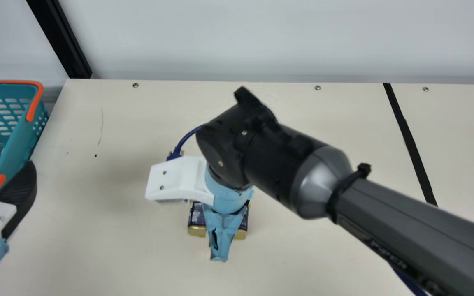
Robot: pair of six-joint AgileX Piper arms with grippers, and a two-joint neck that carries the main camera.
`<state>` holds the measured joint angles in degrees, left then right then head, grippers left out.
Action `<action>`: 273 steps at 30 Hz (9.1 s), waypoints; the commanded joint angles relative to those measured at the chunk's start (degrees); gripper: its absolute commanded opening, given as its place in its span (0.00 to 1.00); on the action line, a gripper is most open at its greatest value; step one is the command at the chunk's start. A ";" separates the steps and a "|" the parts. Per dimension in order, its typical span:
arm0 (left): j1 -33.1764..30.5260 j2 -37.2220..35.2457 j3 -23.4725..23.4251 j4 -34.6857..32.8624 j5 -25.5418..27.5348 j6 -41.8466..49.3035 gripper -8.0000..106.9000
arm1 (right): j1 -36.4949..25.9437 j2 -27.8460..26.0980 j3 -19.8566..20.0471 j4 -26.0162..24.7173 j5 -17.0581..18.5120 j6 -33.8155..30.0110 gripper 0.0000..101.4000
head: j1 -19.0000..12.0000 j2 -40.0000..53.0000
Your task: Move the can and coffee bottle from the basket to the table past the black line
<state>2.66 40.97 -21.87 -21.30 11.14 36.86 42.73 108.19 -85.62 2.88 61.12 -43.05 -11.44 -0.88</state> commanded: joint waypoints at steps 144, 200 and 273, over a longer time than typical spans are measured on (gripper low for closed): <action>0.00 0.00 0.00 0.00 0.00 0.00 0.85 | -61.86 -54.60 29.90 49.16 8.78 10.09 1.00 | 2.35 -39.57; 0.00 0.00 0.00 0.00 0.00 0.00 0.85 | -54.46 -65.48 29.79 42.73 8.78 31.99 1.00 | 2.35 -39.57; 0.00 0.00 0.00 0.00 0.00 0.00 0.85 | -55.08 -63.23 31.79 44.58 8.34 28.53 1.00 | -12.95 29.03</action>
<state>2.66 40.97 -21.87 -21.30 11.14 36.86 -12.35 44.96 -53.83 47.47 69.46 -14.52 -23.17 27.27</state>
